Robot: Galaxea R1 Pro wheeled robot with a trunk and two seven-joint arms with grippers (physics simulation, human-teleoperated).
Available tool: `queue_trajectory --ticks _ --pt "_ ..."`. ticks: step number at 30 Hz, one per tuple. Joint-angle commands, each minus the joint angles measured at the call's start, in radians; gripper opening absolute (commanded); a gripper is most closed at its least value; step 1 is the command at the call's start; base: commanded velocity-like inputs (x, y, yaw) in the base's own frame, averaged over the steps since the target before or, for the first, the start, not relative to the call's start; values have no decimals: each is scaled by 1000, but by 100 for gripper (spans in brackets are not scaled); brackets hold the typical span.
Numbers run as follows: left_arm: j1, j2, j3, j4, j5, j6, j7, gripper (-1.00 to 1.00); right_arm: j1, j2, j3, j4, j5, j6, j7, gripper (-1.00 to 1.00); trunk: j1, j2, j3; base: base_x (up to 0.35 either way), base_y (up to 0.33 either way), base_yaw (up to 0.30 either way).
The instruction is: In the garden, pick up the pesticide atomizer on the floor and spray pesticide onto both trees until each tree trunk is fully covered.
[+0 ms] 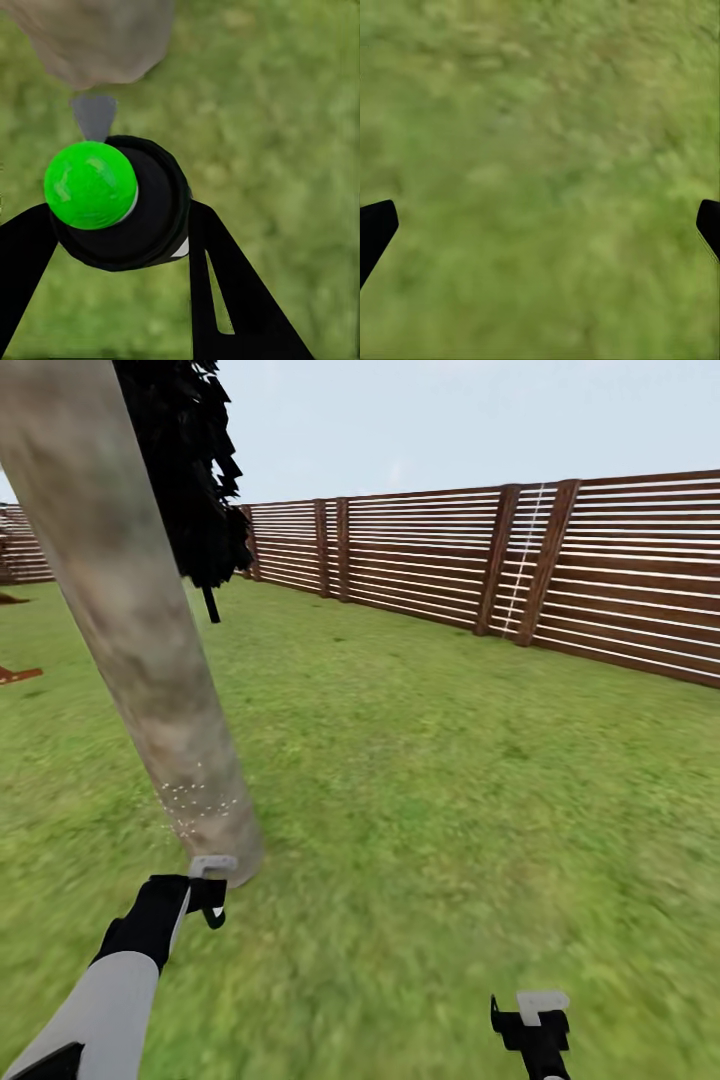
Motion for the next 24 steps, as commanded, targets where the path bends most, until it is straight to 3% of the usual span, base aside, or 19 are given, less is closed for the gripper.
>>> queue_trajectory --ticks 1,7,24 --pt "-1 1 7 -2 -11 3 -9 -100 0 0 9 0 -10 -2 -2 100 0 0 -1 131 -277 277" --pt "-1 26 18 -8 -17 11 -2 -100 0 0 9 0 -10 -2 -2 100 0 0 -1 138 -276 275" --pt "-1 15 11 -8 -14 10 -2 -100 0 0 9 0 -10 -2 -2 100 0 0 -1 53 -273 260"
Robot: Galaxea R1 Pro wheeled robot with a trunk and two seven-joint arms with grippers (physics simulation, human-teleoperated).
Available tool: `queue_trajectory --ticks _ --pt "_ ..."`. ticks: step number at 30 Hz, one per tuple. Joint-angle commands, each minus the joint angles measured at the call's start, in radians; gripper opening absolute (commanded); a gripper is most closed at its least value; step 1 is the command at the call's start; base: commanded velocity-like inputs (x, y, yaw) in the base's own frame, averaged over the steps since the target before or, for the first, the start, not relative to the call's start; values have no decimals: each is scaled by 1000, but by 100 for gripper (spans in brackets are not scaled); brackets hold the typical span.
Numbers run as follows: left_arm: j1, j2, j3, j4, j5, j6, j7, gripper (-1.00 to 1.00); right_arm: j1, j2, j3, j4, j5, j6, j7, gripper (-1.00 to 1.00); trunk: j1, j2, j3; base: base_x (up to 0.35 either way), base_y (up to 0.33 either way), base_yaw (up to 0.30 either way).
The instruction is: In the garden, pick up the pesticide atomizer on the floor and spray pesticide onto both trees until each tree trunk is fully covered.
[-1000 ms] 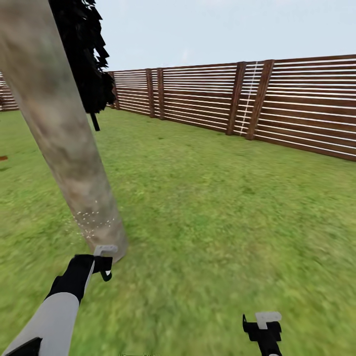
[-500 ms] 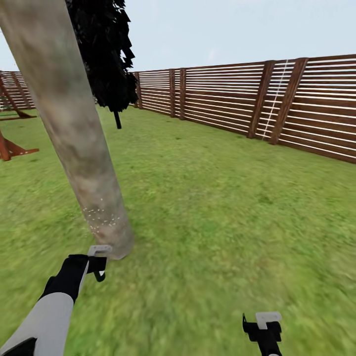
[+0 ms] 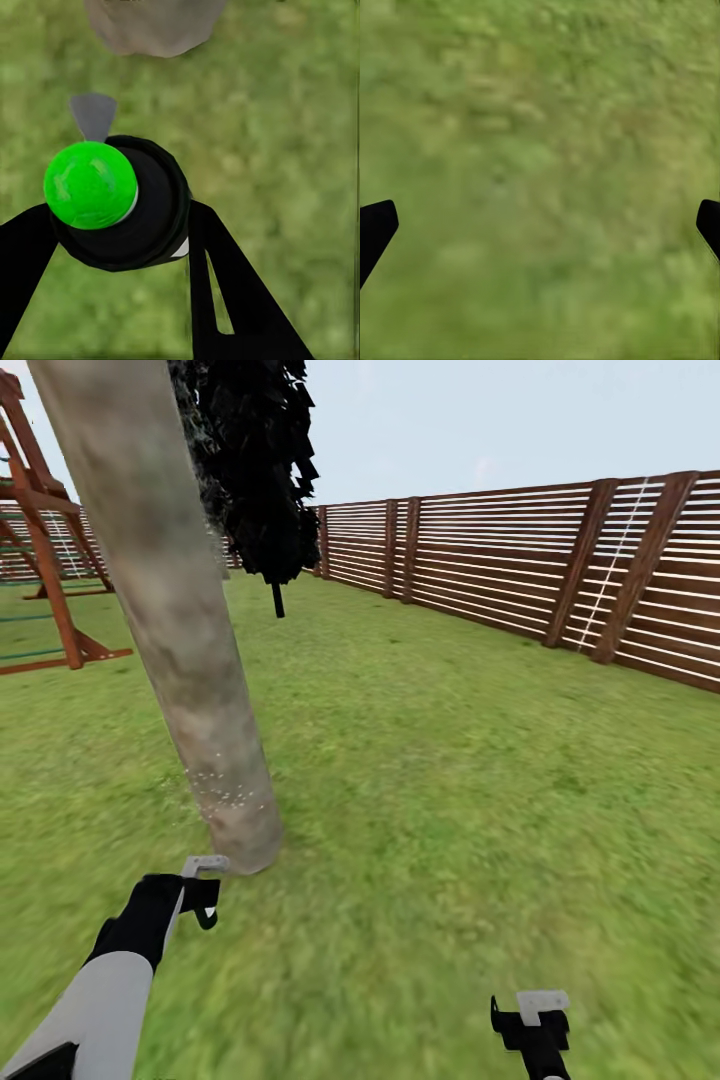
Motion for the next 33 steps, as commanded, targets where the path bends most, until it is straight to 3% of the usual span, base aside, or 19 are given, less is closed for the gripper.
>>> queue_trajectory --ticks 1,14,23,25,28,30,33 --pt "-1 -1 6 -2 -10 3 -10 -100 0 0 9 0 -9 -2 -2 100 0 0 -1 153 -254 60" --pt "-1 -3 2 -2 -7 3 -9 -100 0 0 9 0 -9 -2 -2 100 0 0 -1 178 -242 7" --pt "-5 -5 11 -3 -5 5 -10 -100 0 0 10 0 -9 -2 -1 100 0 0 -1 95 -157 242" --pt "-22 -10 6 -5 -4 36 -10 -100 0 0 9 0 -9 -2 0 100 0 0 -1 1 -3 277" --pt "-81 -19 0 -46 -5 143 -10 -100 0 0 9 0 -9 -2 0 100 0 0 -1 0 -1 257" --pt "-87 -22 -3 -75 -7 163 -10 -100 0 0 9 0 -9 -2 0 100 0 0 -1 0 0 59" --pt "-88 -22 -81 -106 -6 188 -13 -100 0 0 9 0 -9 -2 1 100 0 0 -1 0 0 4"
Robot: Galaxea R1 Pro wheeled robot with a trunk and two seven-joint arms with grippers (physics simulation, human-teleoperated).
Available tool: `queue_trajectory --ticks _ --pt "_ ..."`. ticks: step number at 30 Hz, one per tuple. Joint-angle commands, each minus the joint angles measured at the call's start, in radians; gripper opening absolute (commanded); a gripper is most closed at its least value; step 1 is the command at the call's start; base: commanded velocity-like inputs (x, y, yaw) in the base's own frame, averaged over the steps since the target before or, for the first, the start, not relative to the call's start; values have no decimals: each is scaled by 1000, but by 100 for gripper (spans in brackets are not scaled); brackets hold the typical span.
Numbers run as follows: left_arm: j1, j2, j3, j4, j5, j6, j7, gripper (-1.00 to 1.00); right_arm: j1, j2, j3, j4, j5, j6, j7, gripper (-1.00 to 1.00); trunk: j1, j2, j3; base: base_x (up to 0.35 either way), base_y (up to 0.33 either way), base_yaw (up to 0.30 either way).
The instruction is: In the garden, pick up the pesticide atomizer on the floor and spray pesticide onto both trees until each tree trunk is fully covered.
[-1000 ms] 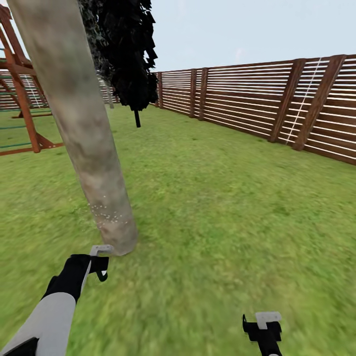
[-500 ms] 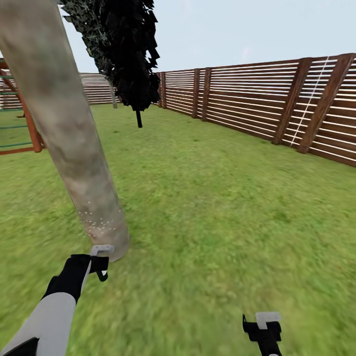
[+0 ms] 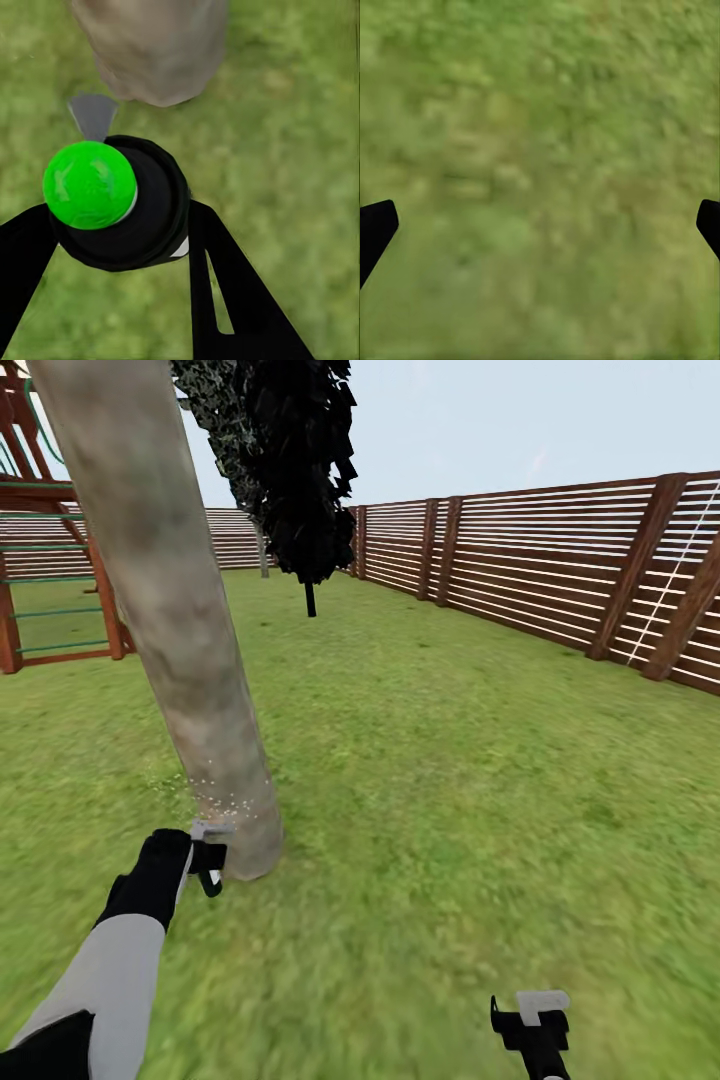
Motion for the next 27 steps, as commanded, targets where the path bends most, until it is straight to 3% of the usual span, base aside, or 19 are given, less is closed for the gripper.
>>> queue_trajectory --ticks 1,5,15,21,27 --pt "-1 -1 -6 -35 -12 35 -13 -100 0 0 9 0 -9 -3 -2 100 0 0 -1 45 -78 1" --pt "0 -1 -12 -99 -10 102 -16 -100 0 0 9 0 -9 -3 -1 100 0 0 -1 114 -203 0" --pt "1 0 -14 -105 -11 105 -15 -100 0 0 9 0 -9 -1 0 100 0 0 -1 -10 -270 4" --pt "0 0 -12 -149 -10 107 -14 -100 0 0 9 0 -9 -1 0 100 0 0 -1 47 -244 238" --pt "-1 -1 -12 -154 -9 110 -14 -100 0 0 9 0 -9 -1 0 100 0 0 -1 117 -28 277"
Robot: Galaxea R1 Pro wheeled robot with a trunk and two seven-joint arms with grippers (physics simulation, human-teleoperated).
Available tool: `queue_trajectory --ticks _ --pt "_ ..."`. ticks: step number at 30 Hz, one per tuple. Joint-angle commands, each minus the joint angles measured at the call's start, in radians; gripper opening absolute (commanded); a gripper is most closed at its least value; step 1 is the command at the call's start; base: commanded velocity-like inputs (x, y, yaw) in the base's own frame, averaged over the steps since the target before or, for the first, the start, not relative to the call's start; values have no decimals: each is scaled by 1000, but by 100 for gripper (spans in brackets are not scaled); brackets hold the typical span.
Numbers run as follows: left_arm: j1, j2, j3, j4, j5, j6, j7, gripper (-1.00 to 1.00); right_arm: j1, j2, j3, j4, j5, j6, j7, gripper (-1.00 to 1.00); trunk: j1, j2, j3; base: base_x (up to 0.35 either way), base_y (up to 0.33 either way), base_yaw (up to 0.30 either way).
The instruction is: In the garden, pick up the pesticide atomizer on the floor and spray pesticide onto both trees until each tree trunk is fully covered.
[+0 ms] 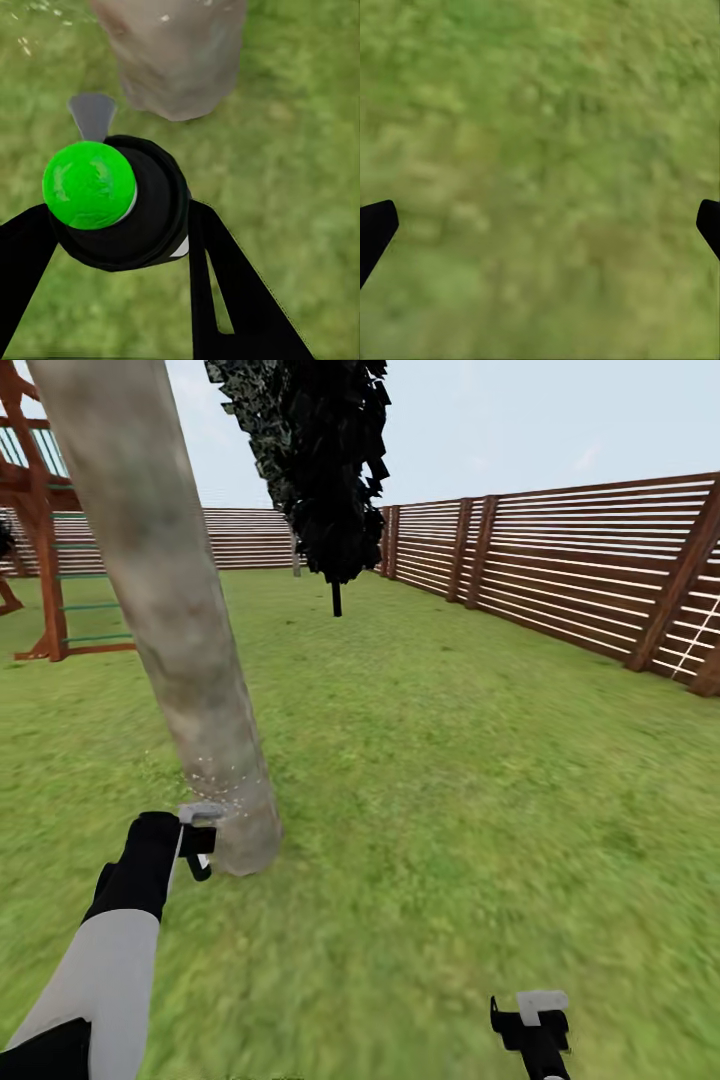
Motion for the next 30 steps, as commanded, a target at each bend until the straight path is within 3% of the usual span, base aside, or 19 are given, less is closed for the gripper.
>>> queue_trajectory --ticks 1,30 --pt "-1 -1 2 -1 -11 2 -10 -100 0 0 9 0 -9 -3 -2 100 0 0 -1 66 -75 277" --pt "1 -1 3 1 -11 2 -8 -100 0 -2 9 0 -9 -3 -2 100 0 0 -1 27 -262 20"
